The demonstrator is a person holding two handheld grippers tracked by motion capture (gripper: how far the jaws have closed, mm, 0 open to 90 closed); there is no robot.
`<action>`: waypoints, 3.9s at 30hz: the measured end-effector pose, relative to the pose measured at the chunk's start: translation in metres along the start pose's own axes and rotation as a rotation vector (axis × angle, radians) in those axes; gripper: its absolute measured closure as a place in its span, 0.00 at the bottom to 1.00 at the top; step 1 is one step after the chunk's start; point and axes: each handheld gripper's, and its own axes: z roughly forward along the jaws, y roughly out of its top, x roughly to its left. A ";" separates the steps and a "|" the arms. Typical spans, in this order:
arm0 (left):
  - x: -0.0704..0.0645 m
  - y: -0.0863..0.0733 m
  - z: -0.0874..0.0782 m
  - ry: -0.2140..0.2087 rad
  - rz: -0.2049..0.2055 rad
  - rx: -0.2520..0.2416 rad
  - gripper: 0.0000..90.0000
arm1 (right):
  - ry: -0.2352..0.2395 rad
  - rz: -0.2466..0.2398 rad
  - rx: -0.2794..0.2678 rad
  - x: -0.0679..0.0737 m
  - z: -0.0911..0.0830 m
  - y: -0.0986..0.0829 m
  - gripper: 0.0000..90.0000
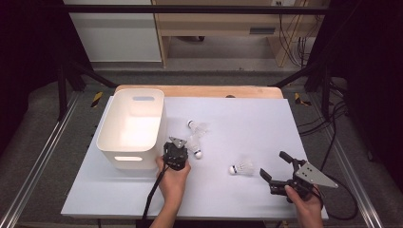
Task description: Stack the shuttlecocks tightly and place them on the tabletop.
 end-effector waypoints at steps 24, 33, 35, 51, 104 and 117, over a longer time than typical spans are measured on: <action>-0.015 0.020 0.015 -0.076 0.038 0.022 1.00 | 0.007 -0.003 0.003 0.001 0.000 0.000 0.05; -0.026 0.024 0.020 -0.104 0.061 0.033 1.00 | 0.005 -0.002 0.001 -0.001 -0.001 0.000 0.05; -0.029 0.026 0.020 -0.116 0.071 0.035 1.00 | 0.006 -0.001 0.002 0.000 0.000 0.000 0.05; -0.037 0.026 0.024 -0.149 0.079 0.034 1.00 | 0.007 -0.004 0.002 0.000 0.000 0.000 0.05; -0.064 0.026 0.016 -0.273 0.144 0.006 0.93 | 0.009 -0.002 0.014 0.000 0.001 -0.001 0.05; -0.053 0.024 -0.008 -0.335 0.249 -0.088 0.49 | 0.002 0.000 0.013 -0.001 0.001 -0.001 0.05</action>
